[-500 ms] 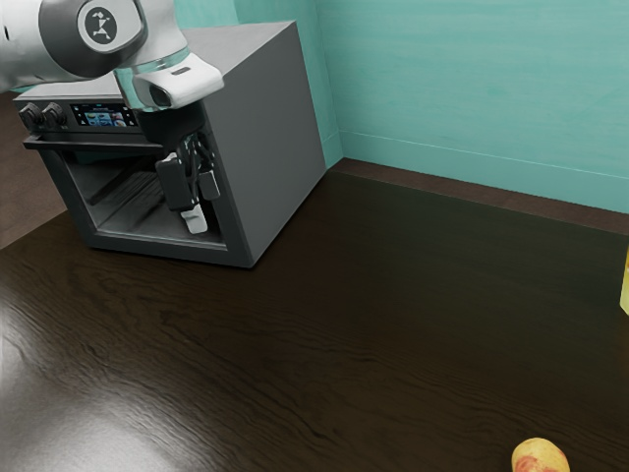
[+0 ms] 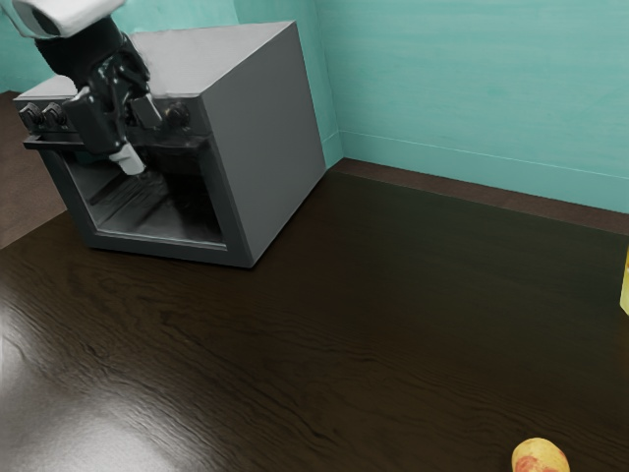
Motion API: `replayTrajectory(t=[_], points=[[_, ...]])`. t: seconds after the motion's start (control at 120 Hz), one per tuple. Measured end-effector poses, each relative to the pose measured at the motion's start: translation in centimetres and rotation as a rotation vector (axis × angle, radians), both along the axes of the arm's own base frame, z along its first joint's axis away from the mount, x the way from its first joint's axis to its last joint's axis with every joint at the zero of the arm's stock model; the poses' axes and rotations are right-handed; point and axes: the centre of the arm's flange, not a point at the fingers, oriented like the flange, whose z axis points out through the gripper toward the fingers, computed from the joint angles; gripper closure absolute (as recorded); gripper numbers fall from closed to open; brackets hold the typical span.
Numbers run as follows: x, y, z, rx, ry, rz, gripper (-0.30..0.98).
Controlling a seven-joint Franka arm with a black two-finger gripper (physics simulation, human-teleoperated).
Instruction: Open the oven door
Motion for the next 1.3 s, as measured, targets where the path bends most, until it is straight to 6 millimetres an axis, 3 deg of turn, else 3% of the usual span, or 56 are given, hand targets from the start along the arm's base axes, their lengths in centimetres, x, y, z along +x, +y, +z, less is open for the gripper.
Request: replayTrajectory(t=[0.058,0.1,0.142,0.2,0.25,0.308,0.4,0.558,0.725,0.9,1.017,1.117,1.3], points=[[-3.7,-2.7,3.6,0.074,-0.070,-0.107,0.00],[-6.2,-1.2,5.2,0.114,-0.096,-0.116,0.00],[-8.6,0.8,5.6,0.167,-0.087,-0.105,0.00],[-13.1,4.3,4.7,0.216,-0.062,-0.081,0.00],[-16.2,6.6,2.2,0.244,-0.031,-0.089,0.00],[-17.8,8.5,-0.6,0.261,-0.017,-0.128,0.00],[-17.1,10.7,-3.0,0.290,-0.016,-0.191,0.00],[-15.8,14.0,-3.9,0.322,-0.084,-0.278,0.00],[-13.5,14.2,-4.1,0.372,-0.120,-0.370,0.00],[-12.8,15.6,-4.4,0.396,-0.144,-0.417,0.00],[-10.8,17.1,-6.1,0.381,-0.141,-0.463,0.00],[-9.2,17.6,-6.3,0.401,-0.129,-0.482,0.00],[-8.5,18.9,-6.2,0.410,-0.137,-0.509,0.00]])
